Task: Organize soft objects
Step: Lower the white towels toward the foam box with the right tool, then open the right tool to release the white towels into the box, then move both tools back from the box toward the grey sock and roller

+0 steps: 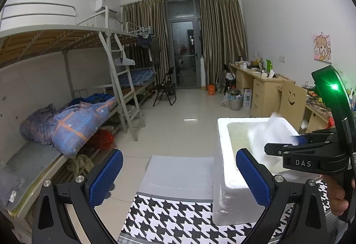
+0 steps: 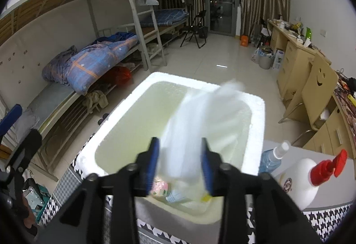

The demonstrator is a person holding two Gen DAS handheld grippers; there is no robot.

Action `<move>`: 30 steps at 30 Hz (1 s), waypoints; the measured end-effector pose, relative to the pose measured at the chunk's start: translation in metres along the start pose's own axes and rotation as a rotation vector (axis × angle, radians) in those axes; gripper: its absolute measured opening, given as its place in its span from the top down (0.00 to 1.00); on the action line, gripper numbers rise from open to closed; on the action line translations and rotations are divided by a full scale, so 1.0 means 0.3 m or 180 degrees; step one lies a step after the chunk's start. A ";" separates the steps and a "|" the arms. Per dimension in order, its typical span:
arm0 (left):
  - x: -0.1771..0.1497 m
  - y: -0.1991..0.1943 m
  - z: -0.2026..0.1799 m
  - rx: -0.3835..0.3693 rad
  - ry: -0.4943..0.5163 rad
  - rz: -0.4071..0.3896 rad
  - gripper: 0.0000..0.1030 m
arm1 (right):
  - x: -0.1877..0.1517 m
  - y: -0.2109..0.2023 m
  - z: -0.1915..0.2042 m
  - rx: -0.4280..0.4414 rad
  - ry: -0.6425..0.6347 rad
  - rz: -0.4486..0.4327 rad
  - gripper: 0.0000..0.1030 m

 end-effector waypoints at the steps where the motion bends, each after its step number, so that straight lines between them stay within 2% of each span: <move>1: 0.000 0.001 -0.001 0.0002 -0.0004 0.0004 0.01 | -0.003 -0.004 -0.005 -0.0013 0.0008 -0.0002 0.45; 2: -0.001 0.001 0.003 -0.0002 -0.0003 0.0004 0.01 | -0.002 -0.006 -0.009 -0.0009 0.0011 0.0003 0.41; 10: -0.004 -0.005 -0.025 -0.0053 0.0027 0.0006 0.01 | 0.010 -0.057 -0.047 -0.0005 0.0114 -0.0074 0.41; 15: 0.000 -0.030 -0.058 -0.0114 0.0031 -0.0003 0.01 | 0.007 -0.130 -0.059 -0.0030 0.0147 -0.0223 0.39; 20: 0.006 -0.064 -0.074 -0.0139 0.0016 -0.0015 0.01 | 0.000 -0.193 -0.078 -0.0113 0.0248 -0.0388 0.19; 25: -0.006 -0.101 -0.092 -0.0174 -0.0022 0.0032 0.01 | -0.024 -0.260 -0.093 -0.0114 0.0284 -0.0517 0.12; 30: -0.011 -0.153 -0.124 -0.0201 -0.0012 -0.0012 0.01 | -0.050 -0.329 -0.109 -0.0120 0.0280 -0.0641 0.12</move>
Point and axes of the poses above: each gripper's, at about its wrist camera, not at the fingertips, and y roughly the way its jaws point, z to its left, x to its top, the point moved 5 cm from there along y, roughly the way its jaws point, and after that the axes turned 14 degrees about -x, right-handed, at the moved point
